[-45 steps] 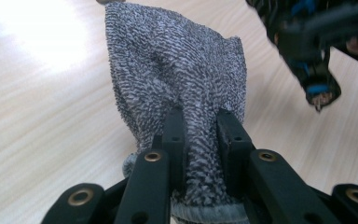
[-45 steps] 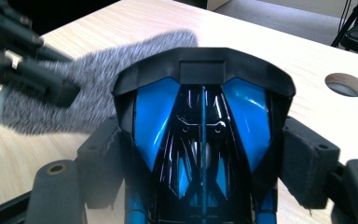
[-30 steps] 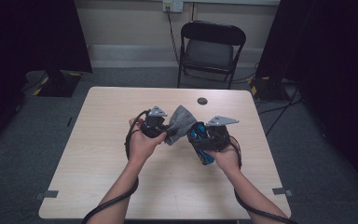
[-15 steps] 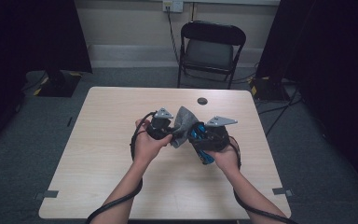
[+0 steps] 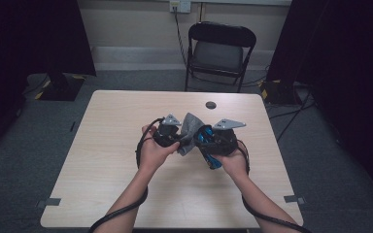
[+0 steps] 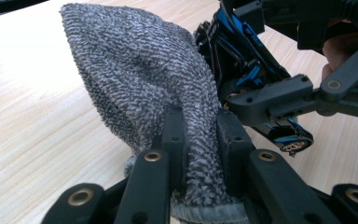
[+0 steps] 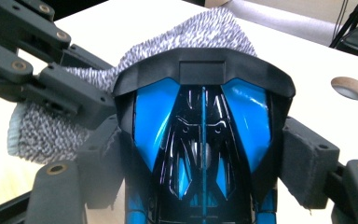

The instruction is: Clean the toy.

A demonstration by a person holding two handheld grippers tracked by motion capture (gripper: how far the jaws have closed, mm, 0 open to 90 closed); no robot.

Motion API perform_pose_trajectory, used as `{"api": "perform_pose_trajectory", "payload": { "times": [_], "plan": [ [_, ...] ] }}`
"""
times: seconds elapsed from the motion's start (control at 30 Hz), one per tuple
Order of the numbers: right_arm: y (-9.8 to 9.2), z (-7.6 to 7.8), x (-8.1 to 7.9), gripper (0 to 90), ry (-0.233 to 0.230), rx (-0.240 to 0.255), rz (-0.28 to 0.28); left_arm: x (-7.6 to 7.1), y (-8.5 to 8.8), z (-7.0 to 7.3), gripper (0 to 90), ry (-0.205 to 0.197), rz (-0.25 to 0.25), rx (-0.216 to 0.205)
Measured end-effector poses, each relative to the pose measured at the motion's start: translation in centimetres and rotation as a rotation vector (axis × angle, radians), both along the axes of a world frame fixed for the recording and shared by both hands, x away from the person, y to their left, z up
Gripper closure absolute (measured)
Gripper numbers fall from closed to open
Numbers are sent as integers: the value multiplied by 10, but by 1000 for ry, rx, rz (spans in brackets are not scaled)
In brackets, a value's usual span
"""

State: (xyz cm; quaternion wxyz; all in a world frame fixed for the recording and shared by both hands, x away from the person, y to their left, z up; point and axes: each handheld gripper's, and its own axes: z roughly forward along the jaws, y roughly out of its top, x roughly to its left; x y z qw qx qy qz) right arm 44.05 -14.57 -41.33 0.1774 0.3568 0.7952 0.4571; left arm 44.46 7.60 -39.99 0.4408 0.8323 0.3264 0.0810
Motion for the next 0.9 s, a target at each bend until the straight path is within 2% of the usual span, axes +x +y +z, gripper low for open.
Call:
{"api": "perform_pose_trajectory", "payload": {
  "times": [0.4,0.63,0.9],
  "plan": [
    [4,5,5,251,-8,-6,-4,-3,-5,-8,761,14,-11,5],
    [5,7,7,250,-10,13,-13,-4,-7,-12,761,27,-20,-5],
    [5,14,11,251,-15,31,-29,-10,-21,-20,761,46,-67,0]
  ]
}}
